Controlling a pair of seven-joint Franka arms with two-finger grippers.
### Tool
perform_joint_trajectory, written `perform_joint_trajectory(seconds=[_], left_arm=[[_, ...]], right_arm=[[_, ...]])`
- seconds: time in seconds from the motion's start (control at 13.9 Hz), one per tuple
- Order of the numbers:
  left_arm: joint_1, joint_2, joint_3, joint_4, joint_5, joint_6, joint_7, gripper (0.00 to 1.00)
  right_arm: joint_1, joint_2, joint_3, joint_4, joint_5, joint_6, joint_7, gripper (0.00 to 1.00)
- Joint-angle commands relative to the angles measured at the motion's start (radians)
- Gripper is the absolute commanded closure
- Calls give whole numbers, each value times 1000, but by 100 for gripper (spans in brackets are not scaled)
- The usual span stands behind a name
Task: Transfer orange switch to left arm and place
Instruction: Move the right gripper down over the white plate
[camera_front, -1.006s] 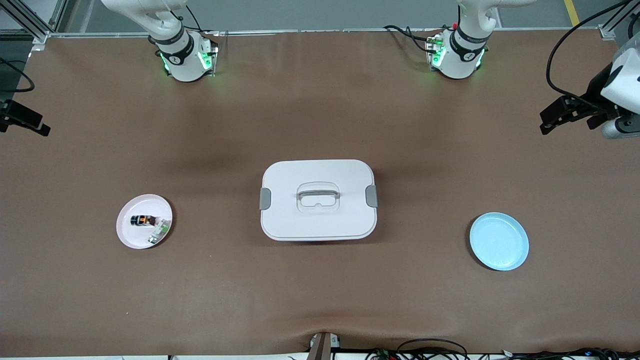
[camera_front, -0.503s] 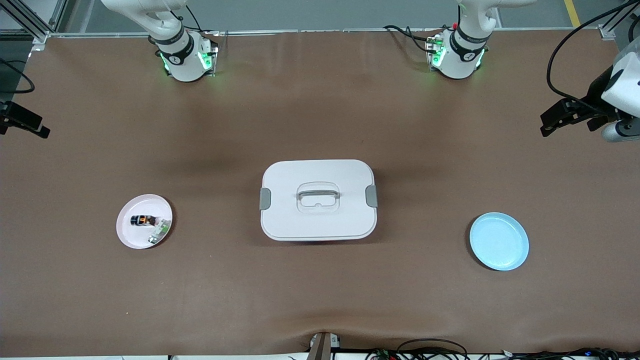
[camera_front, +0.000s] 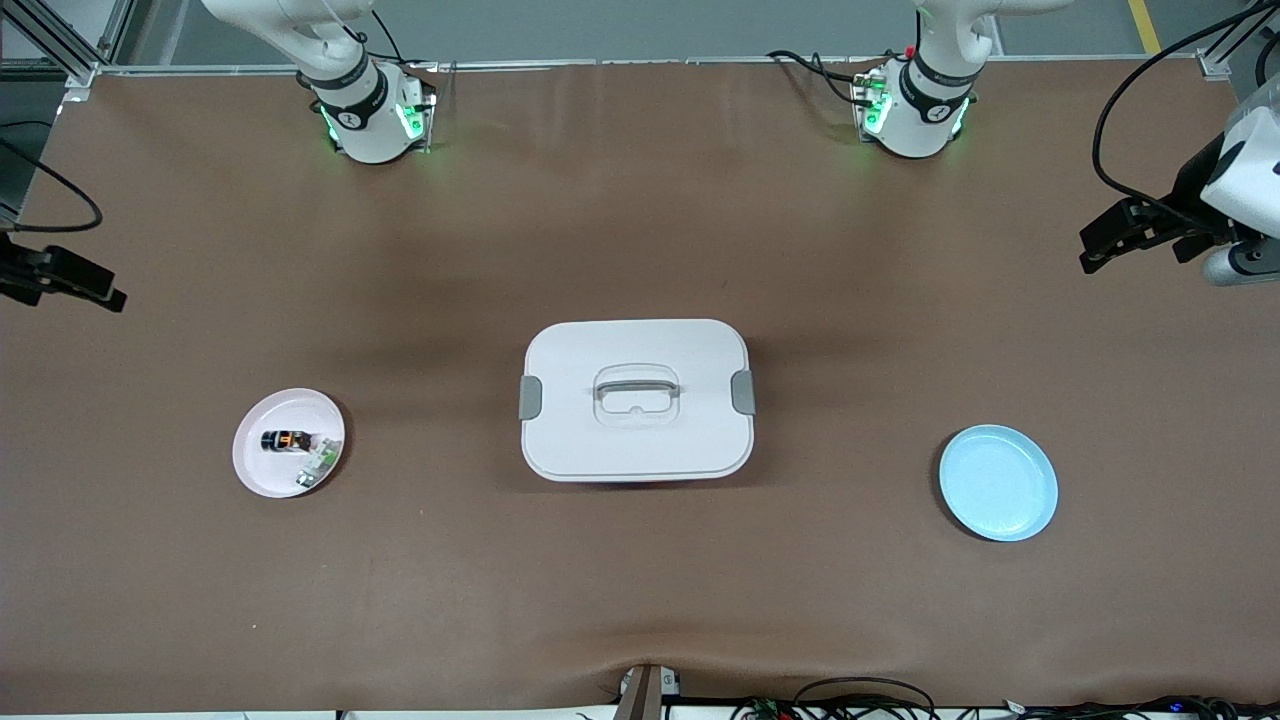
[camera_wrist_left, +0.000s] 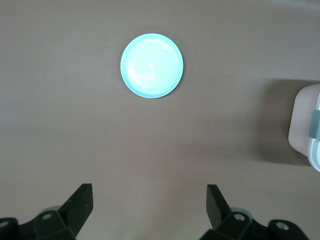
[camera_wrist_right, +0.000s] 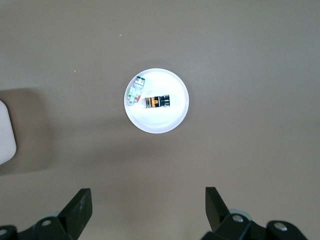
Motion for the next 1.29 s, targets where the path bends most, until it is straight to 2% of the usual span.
perform_joint_trajectory(seconds=[0.0,0.22,0.43,0.79,1.01,1.22], left_arm=[[4,13,-1,30,-13,-23,14,0],[4,13,-1,30,-13,-23,14,0],[5,13,-1,28,-14,-23,15,0],[5,11,0,30,-14,-26,12,0],[5,13,0,30,-14,-26,14,0],[5,11,0,30,-14,-28,12,0]], right_arm=[[18,94,-2,42,-2,17,-3,0],[20,183,-1,42,7,93,-2,0],[11,275,-2,18,6,228,-2,0],[-8,324,-1,-212,38,570,0,0],[-12,387,-1,-232,44,581,3,0],[-25,442,-2,-226,150,590,-2,0]])
